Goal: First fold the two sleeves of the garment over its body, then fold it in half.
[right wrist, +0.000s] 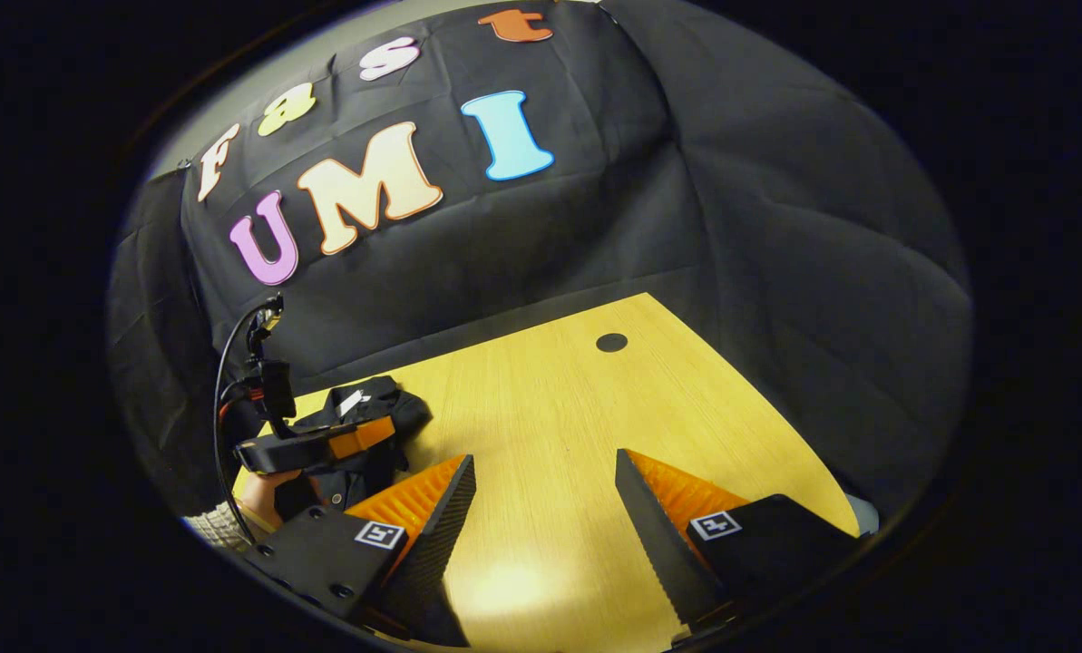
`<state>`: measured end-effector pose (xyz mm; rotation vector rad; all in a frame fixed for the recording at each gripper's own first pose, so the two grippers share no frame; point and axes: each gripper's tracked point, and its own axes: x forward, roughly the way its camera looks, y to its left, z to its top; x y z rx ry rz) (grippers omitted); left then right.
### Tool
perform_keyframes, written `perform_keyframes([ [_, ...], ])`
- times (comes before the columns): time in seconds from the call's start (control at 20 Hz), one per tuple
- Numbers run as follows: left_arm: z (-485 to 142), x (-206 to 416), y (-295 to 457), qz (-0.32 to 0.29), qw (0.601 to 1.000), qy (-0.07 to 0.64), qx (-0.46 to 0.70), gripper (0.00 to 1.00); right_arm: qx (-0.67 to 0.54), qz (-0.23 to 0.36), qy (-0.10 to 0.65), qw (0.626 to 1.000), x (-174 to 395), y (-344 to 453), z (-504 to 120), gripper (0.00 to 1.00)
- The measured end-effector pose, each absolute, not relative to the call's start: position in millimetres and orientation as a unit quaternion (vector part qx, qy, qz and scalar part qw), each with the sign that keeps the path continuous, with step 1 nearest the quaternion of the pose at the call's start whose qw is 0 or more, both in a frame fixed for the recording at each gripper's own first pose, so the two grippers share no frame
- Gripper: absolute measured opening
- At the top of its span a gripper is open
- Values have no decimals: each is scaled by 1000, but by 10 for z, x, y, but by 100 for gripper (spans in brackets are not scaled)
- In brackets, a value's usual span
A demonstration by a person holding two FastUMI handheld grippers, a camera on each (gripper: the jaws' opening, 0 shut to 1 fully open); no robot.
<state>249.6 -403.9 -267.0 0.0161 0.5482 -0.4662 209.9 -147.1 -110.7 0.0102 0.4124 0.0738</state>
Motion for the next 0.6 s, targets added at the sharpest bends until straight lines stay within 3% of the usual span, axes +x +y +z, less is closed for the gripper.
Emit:
perform_keyframes([
  [0.05, -2623, 2487, -4056, -231, 936, 264, 4, 52, 3, 40, 207, 977, 2087, -1431, -1131, 98],
  [0.1, -2595, 2483, -4065, -233, 937, 260, 1, 59, 2, 44, 210, 977, 2079, -1397, -1147, 98],
  [0.25, -2478, 2470, -3977, -222, 943, 247, 9, 98, -4, 53, 216, 975, 2052, -1292, -1216, 98],
  [0.3, -2459, 2466, -3937, -219, 945, 242, 9, 95, -5, 56, 219, 974, 2044, -1254, -1240, 93],
  [0.35, -2414, 2451, -3884, -217, 946, 239, 7, 94, -7, 59, 220, 974, 2032, -1218, -1261, 98],
  [0.5, -2252, 2422, -3632, -201, 953, 225, 0, 95, -15, 65, 226, 972, 2007, -1107, -1333, 98],
  [0.55, -2195, 2418, -3507, -193, 956, 222, 0, 95, -19, 65, 227, 971, 1988, -1071, -1365, 93],
  [0.6, -2155, 2404, -3381, -184, 958, 219, 2, 95, -22, 69, 231, 970, 1964, -1006, -1391, 98],
])
